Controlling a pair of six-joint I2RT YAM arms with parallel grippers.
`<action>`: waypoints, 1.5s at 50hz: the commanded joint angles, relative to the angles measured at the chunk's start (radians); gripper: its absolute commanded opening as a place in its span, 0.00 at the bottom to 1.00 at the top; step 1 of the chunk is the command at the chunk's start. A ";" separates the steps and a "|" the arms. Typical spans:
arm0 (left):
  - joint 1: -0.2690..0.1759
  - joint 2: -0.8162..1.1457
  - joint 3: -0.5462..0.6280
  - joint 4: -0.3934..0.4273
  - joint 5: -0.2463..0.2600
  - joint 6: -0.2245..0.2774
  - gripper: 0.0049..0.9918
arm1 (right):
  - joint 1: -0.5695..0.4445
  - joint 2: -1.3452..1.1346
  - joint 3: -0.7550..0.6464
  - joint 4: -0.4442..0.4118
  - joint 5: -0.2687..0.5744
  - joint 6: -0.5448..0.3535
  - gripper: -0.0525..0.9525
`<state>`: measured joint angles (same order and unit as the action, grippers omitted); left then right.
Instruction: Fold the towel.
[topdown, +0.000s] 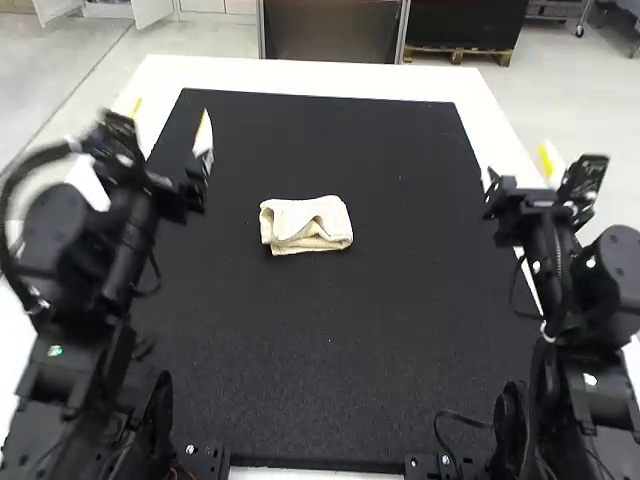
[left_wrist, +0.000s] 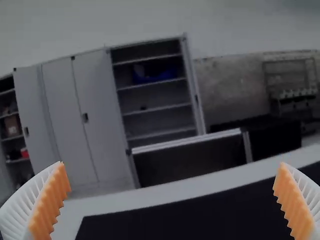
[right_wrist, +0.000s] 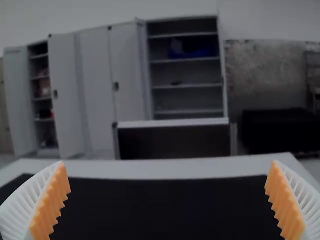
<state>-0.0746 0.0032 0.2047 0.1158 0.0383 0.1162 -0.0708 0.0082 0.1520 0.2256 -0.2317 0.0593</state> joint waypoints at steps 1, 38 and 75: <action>0.039 -0.005 -0.048 0.068 0.023 0.057 0.96 | -0.015 -0.004 0.003 0.009 0.015 -0.044 0.95; 0.042 -0.005 -0.162 0.071 0.186 0.415 0.95 | -0.007 -0.004 -0.114 -0.045 0.006 -0.697 0.96; 0.047 -0.005 -0.203 -0.100 0.051 -0.104 0.98 | -0.006 -0.005 -0.150 -0.235 0.034 -0.110 0.97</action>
<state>-0.0326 0.0051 0.0055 0.0109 0.1005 0.0280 -0.0742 0.0105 0.0063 0.0116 -0.1936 -0.0338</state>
